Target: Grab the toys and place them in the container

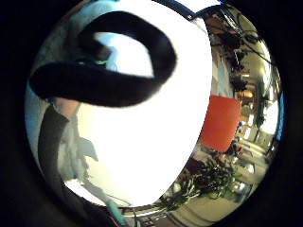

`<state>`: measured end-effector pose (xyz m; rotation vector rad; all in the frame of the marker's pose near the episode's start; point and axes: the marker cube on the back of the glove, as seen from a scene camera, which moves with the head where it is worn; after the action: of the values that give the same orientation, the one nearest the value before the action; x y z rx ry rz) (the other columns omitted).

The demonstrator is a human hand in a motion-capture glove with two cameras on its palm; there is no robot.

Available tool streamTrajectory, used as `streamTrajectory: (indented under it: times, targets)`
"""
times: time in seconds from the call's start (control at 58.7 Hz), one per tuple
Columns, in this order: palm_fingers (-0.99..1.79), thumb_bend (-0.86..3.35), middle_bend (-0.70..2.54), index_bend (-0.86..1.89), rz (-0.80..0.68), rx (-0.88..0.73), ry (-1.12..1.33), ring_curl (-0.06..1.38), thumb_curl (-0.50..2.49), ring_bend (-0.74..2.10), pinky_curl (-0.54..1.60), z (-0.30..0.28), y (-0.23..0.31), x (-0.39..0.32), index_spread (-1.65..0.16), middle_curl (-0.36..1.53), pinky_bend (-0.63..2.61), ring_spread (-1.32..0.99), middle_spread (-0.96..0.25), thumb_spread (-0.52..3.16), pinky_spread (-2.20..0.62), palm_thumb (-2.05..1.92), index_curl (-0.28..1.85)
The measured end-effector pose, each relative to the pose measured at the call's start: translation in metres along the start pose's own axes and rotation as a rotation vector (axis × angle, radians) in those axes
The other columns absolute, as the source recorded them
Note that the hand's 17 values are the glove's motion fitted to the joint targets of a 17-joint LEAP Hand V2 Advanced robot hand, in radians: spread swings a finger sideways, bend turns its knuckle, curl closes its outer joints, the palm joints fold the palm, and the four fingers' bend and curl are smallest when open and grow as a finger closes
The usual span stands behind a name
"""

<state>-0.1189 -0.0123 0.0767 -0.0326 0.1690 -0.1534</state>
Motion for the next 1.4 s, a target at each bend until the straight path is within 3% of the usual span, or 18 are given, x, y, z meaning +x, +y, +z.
streamTrajectory:
  times: [0.153,0.273,0.375,0.528,0.664,0.818,0.988,1.039,1.09,1.141,1.158,1.227,1.397]
  targets:
    - [0.72,0.34,0.17,0.57,-0.011,0.15,0.14,0.4,0.48,0.5,0.35,-0.005,0.004,-0.006,-0.29,0.47,1.11,-0.09,-0.03,1.59,-0.2,0.66,0.54]
    - [0.81,0.31,0.24,0.64,-0.047,0.234,0.018,0.48,0.59,0.59,0.38,-0.023,0.012,-0.014,-0.26,0.53,1.08,-0.2,-0.09,1.4,-0.31,0.75,0.63]
    - [0.86,0.29,0.29,0.68,-0.146,0.329,-0.103,0.52,0.67,0.62,0.39,-0.081,0.013,-0.032,-0.23,0.59,1.06,-0.26,-0.14,1.25,-0.35,0.78,0.68]
    - [0.87,0.25,0.34,0.7,-0.346,0.457,-0.216,0.55,0.78,0.65,0.4,-0.142,0.046,-0.114,-0.21,0.67,1.05,-0.32,-0.18,1.07,-0.38,0.8,0.74]
    - [0.86,0.23,0.36,0.72,-0.569,0.453,-0.243,0.58,0.86,0.65,0.41,-0.176,0.06,-0.202,-0.19,0.74,1.05,-0.35,-0.21,0.94,-0.39,0.8,0.78]
    - [0.83,0.22,0.35,0.74,-0.661,0.424,-0.18,0.61,0.94,0.64,0.42,-0.173,0.058,-0.271,-0.17,0.81,1.07,-0.37,-0.24,0.83,-0.39,0.8,0.82]
    - [0.74,0.2,0.31,0.78,-0.724,0.412,0.022,0.64,1.01,0.6,0.44,-0.158,0.044,-0.285,-0.17,0.87,1.1,-0.38,-0.25,0.75,-0.39,0.79,0.86]
    - [0.42,0.21,0.2,0.68,-0.724,0.369,0.02,0.64,0.98,0.51,0.48,-0.156,0.042,-0.286,-0.17,0.85,1.19,-0.33,-0.22,0.86,-0.35,0.77,0.87]
    - [0.07,0.21,0.13,0.73,-0.7,0.329,-0.003,0.6,0.94,0.26,0.49,-0.156,0.041,-0.286,-0.19,0.81,1.22,-0.26,-0.18,1.01,-0.26,0.72,0.88]
    - [0.0,0.21,0.12,0.78,-0.705,0.317,0.018,0.56,0.9,0.14,0.48,-0.156,0.038,-0.28,-0.21,0.77,1.23,-0.21,-0.14,1.11,-0.19,0.68,0.85]
    - [-0.16,0.2,0.04,0.85,-0.709,0.312,0.02,0.51,0.87,0.06,0.46,-0.156,0.037,-0.278,-0.22,0.73,1.19,-0.18,-0.11,1.15,-0.15,0.64,0.85]
    - [-0.19,0.17,0.06,0.91,-0.736,0.281,-0.004,0.4,0.8,0.04,0.43,-0.156,0.04,-0.27,-0.25,0.64,1.15,-0.14,-0.07,1.26,-0.08,0.57,0.8]
    - [-0.14,0.17,0.13,0.91,-0.743,0.238,0.035,0.32,0.67,0.13,0.39,-0.151,0.053,-0.228,-0.27,0.53,1.1,-0.09,-0.02,1.45,0.02,0.49,0.74]
